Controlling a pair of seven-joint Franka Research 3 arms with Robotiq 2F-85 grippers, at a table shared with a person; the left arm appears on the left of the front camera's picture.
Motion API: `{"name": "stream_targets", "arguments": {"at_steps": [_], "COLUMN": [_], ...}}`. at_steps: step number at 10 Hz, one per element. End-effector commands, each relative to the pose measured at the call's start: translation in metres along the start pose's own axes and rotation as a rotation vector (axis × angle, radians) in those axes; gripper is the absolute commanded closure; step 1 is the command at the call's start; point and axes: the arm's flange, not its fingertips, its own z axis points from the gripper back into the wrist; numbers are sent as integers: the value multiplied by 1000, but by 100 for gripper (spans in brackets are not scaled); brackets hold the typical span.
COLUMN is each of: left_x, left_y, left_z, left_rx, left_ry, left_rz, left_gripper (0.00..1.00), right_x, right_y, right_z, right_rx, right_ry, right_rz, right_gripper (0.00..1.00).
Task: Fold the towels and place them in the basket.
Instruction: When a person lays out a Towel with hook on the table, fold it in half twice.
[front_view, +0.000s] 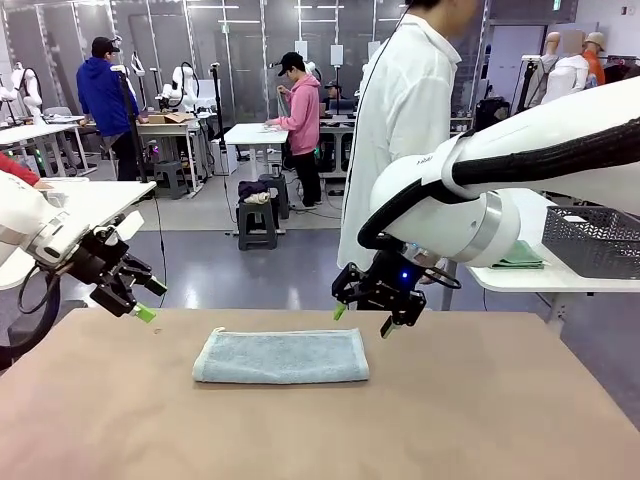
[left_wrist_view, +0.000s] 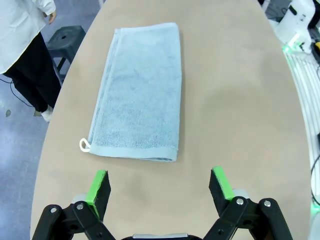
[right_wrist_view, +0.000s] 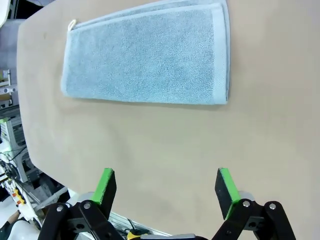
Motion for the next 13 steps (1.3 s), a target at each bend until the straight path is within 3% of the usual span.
{"name": "stream_targets", "arguments": {"at_steps": [1, 3, 6, 13], "left_x": [2, 2, 2, 2], "left_y": [0, 0, 0, 0], "left_z": [0, 0, 0, 0], "left_rx": [2, 2, 2, 2], "left_ry": [10, 10, 10, 10], "left_rz": [9, 9, 9, 9], "left_gripper": [0, 0, 0, 0], "right_x": [-5, -2, 33, 90], "right_y": [3, 1, -9, -30], "right_z": [-3, -2, -39, -103], "right_rx": [-24, -3, 1, -100], "right_ry": [-13, 3, 37, -12], "right_rz": [-15, 1, -54, -64], "right_gripper": [0, 0, 0, 0]}}
